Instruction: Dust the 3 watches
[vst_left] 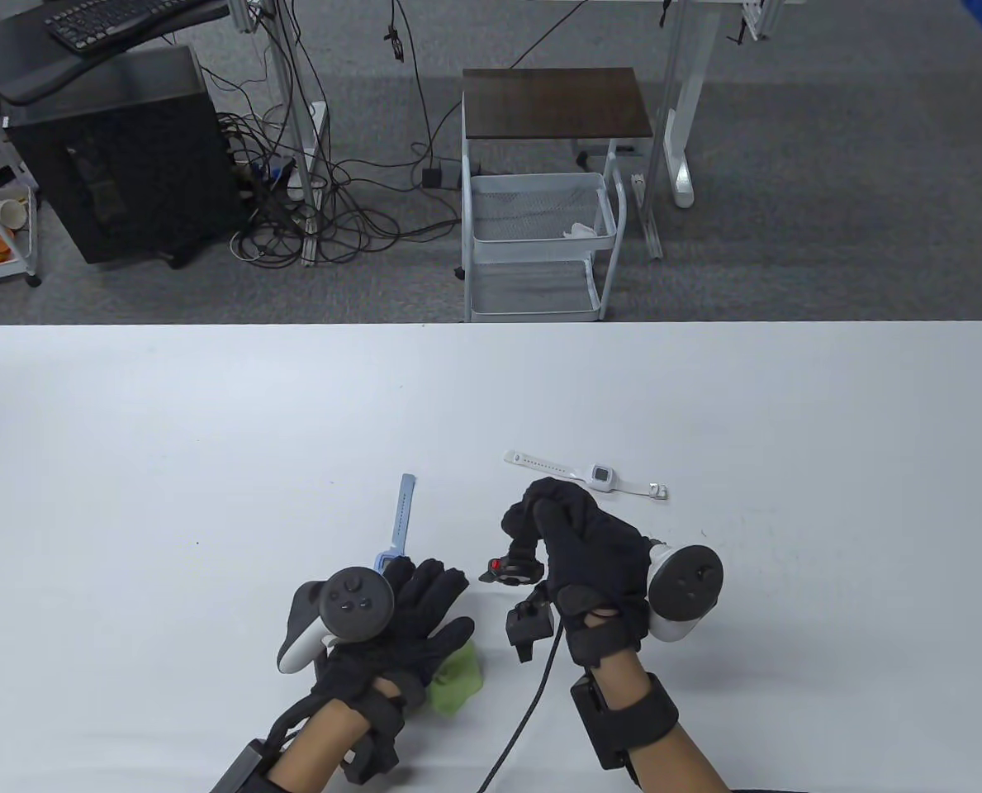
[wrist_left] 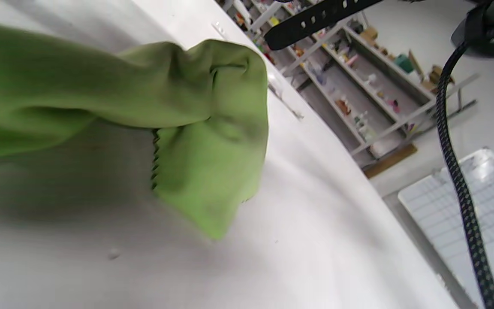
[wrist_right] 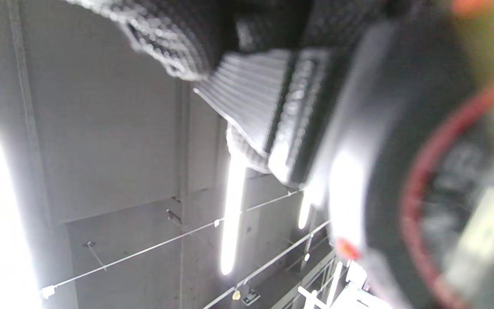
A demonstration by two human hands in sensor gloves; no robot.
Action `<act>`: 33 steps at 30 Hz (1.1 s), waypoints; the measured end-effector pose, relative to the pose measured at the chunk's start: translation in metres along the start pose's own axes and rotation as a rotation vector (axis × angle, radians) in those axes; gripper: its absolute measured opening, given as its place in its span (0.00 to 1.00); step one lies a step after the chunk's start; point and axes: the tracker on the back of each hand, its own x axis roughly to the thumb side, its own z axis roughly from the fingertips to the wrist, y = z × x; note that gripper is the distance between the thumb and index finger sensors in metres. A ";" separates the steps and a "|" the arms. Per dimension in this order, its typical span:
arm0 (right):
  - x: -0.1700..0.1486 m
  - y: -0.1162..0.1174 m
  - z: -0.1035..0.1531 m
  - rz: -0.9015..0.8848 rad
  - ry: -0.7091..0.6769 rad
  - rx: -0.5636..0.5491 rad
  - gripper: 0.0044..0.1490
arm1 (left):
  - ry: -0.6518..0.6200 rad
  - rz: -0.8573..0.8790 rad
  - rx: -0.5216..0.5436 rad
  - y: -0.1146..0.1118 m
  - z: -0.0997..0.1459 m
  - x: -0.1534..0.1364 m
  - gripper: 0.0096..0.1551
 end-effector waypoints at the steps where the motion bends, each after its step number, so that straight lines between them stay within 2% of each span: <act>1: 0.000 0.000 0.000 -0.001 -0.001 0.001 0.23 | -0.004 0.003 0.007 0.001 0.000 0.000 0.49; 17: 0.015 0.011 0.005 -0.086 -0.017 0.026 0.23 | -0.088 0.031 0.109 0.008 0.003 -0.001 0.54; 26: 0.023 0.018 0.009 -0.170 -0.003 0.042 0.23 | -0.152 0.075 0.112 0.008 0.002 -0.001 0.53; 33: 0.024 0.020 0.010 -0.197 0.003 0.041 0.23 | -0.169 0.066 0.138 0.009 0.003 -0.001 0.47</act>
